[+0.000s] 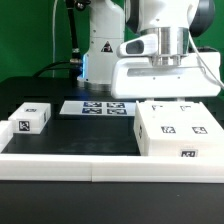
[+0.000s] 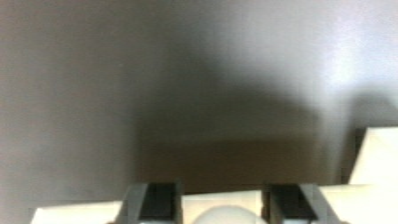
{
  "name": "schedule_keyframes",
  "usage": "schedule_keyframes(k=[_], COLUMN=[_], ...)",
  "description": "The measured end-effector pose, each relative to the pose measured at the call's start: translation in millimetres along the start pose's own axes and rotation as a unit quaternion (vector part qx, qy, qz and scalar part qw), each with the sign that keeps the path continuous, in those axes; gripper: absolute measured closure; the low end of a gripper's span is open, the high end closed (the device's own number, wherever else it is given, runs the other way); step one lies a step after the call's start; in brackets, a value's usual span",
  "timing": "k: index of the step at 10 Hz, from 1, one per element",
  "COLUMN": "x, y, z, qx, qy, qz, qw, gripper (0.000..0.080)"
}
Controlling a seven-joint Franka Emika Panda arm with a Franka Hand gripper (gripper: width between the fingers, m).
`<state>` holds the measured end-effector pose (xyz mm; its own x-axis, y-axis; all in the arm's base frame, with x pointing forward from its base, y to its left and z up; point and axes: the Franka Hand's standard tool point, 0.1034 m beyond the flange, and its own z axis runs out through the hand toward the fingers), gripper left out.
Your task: Assemble cabinet
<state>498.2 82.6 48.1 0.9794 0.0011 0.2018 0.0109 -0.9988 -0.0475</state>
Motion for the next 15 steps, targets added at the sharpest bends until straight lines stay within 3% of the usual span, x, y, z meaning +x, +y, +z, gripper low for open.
schedule_keyframes(k=[2,8,11,13,15], x=[9.5,5.6,14.0,28.7,27.4], y=[0.8,1.0,-0.7,-4.5,-4.5], z=[-25.5,-19.9,-43.2,-58.0,-56.1], qx=[0.003,0.002,0.005,0.008,0.008], qy=[-0.008,-0.011,-0.024,-0.039,-0.039], qz=[-0.005,-0.005,-0.005,-0.005,-0.005], qw=[1.000,1.000,1.000,0.999,0.999], gripper=[0.0584,0.0584,0.0585,0.0589,0.0592])
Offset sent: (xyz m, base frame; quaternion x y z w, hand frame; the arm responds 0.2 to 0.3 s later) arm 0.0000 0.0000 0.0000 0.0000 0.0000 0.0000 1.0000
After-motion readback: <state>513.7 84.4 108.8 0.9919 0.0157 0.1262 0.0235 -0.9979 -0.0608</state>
